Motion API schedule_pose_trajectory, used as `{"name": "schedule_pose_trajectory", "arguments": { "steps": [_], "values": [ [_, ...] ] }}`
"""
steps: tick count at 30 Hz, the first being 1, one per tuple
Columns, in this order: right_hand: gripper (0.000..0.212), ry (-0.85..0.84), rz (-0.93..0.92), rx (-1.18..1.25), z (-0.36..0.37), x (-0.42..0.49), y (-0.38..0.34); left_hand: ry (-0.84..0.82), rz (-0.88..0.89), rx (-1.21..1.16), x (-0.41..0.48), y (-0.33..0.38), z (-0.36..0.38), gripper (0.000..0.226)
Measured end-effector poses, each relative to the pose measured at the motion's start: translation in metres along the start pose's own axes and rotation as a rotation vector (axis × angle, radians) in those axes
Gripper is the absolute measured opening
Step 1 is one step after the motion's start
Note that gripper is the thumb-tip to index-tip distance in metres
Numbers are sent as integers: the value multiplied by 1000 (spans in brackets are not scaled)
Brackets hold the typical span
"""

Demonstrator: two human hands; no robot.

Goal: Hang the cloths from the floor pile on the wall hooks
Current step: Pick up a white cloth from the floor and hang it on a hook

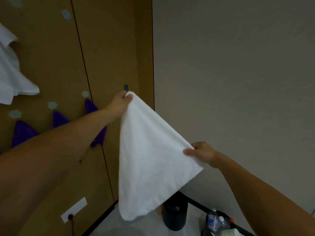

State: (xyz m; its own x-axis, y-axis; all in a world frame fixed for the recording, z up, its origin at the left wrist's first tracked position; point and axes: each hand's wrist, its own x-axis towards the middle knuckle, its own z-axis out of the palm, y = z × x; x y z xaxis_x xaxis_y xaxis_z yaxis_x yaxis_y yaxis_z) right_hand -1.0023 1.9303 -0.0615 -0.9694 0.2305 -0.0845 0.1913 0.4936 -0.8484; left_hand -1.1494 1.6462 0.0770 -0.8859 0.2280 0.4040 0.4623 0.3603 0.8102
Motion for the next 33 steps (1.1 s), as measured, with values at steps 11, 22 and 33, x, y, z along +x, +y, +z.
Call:
{"name": "schedule_pose_trajectory", "arguments": {
  "steps": [11, 22, 33],
  "values": [
    [23, 188, -37, -718, -33, 18, -50, 80, -121, 439, -23, -67, -68, 41],
    [8, 293, 75, 452, -23, 20, -59, 140, -276, 341, -41, -77, -78, 9],
    [24, 86, -58, -481, -8, 34, -55, -300, 6, 854, -74, -118, -68, 23]
  ]
}}
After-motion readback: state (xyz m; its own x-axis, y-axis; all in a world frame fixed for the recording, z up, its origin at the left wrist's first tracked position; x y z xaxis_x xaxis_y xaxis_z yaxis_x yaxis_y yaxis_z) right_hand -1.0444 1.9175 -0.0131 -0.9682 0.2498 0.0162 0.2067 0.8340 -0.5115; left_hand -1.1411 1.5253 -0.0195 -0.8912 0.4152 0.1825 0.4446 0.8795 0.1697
